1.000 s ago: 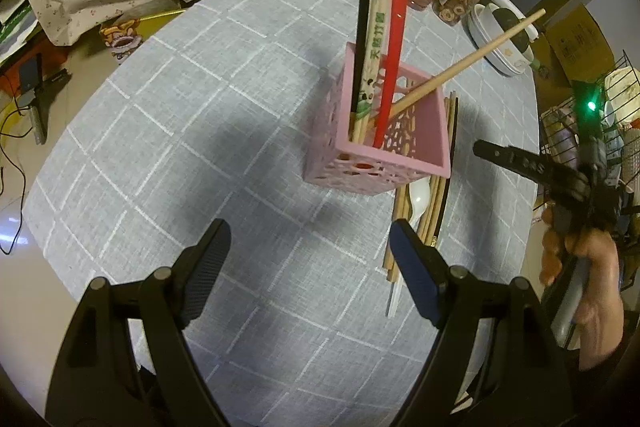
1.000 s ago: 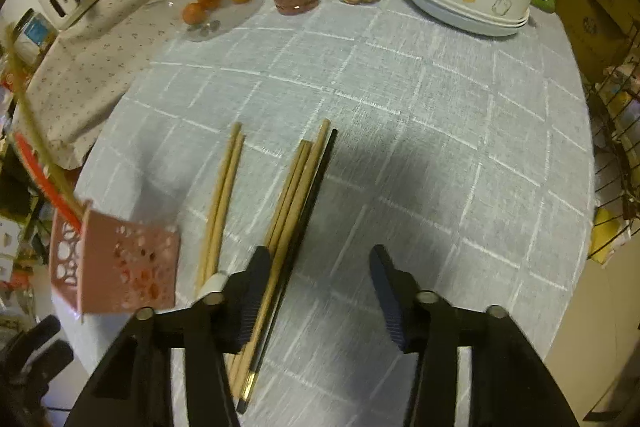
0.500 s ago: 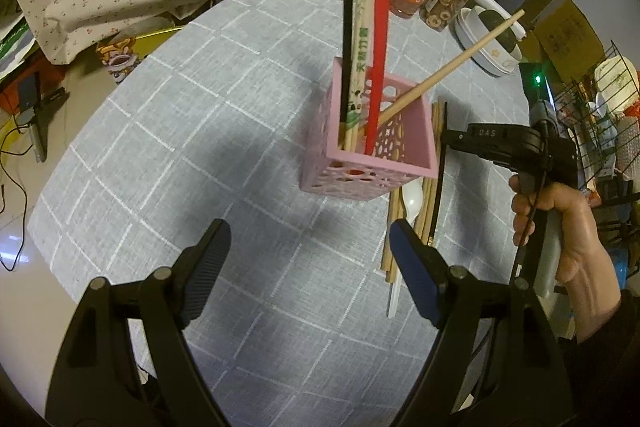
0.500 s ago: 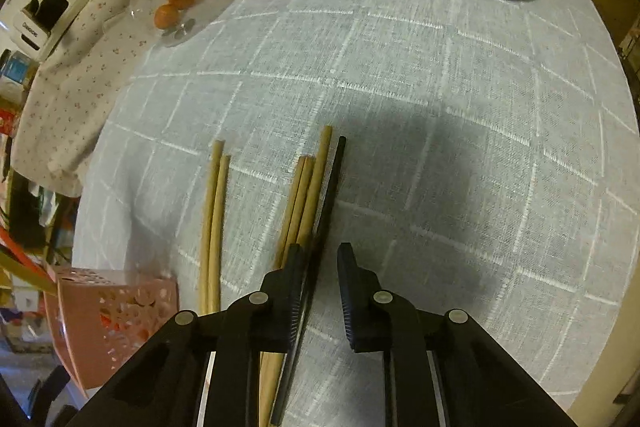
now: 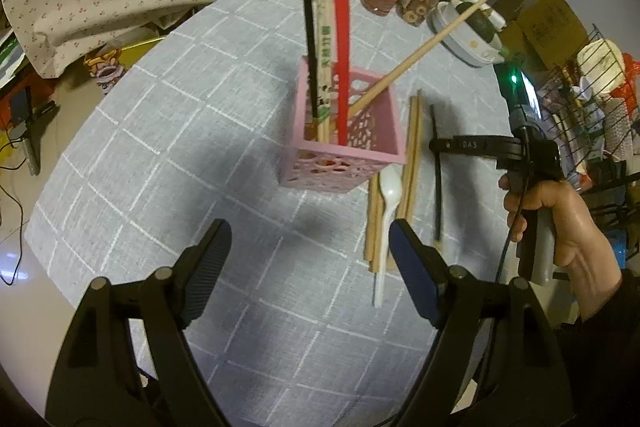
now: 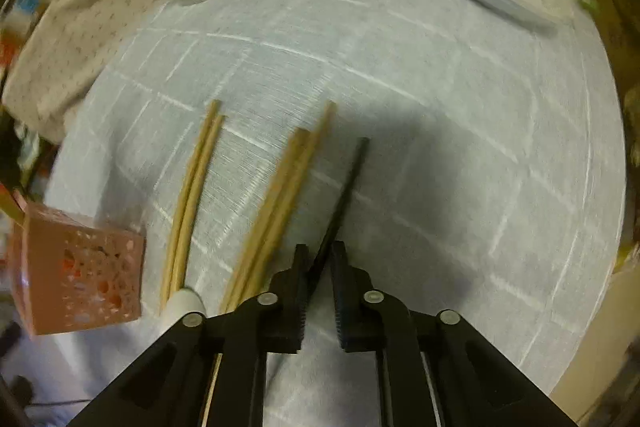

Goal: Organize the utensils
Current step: 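Move the right tool down and grasp the black chopstick, then grasp a wooden chopstick with the left tool while the right tool holds the black chopstick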

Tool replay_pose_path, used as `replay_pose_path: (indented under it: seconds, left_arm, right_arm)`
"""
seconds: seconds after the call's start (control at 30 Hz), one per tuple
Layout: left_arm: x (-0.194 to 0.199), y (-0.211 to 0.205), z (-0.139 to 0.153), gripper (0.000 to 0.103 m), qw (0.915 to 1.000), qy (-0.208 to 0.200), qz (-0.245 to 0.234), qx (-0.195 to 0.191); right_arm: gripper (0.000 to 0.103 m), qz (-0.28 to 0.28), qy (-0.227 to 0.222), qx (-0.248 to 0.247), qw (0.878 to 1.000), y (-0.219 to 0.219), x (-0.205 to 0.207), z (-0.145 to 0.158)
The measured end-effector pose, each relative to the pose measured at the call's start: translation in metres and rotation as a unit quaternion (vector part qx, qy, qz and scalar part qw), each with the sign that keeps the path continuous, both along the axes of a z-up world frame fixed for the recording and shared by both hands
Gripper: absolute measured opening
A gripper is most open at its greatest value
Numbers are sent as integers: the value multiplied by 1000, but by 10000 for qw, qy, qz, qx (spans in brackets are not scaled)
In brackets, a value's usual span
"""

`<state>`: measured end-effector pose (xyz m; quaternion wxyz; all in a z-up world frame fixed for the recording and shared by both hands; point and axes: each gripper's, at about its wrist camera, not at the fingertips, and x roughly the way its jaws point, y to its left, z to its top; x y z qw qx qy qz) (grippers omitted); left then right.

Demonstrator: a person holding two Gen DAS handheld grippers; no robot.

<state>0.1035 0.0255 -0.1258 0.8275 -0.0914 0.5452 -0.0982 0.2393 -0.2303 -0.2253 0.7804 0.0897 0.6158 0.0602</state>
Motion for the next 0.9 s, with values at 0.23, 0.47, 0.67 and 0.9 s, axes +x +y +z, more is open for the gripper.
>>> replay_pose_path:
  seconds: [0.23,0.47,0.67,0.9]
  left_arm:
    - [-12,-37,8,64,9977,-251,-526,333]
    - [-17,-98,0,49,9931,-172,-1152,157]
    - [7,-144,-25,40,9877,-180,-1480,462]
    - [58,-173,-68,20,9882,-241,-1387,599]
  right_arm:
    - [5,-104,10,519,9986,-46,-31,25]
    - [6,-78,-89,806,9967,-77,-64,43]
    - [6,-122,-58,999,9949,-98,-72,44]
    - [7,-151,39,1104,9938,-114,-69,35]
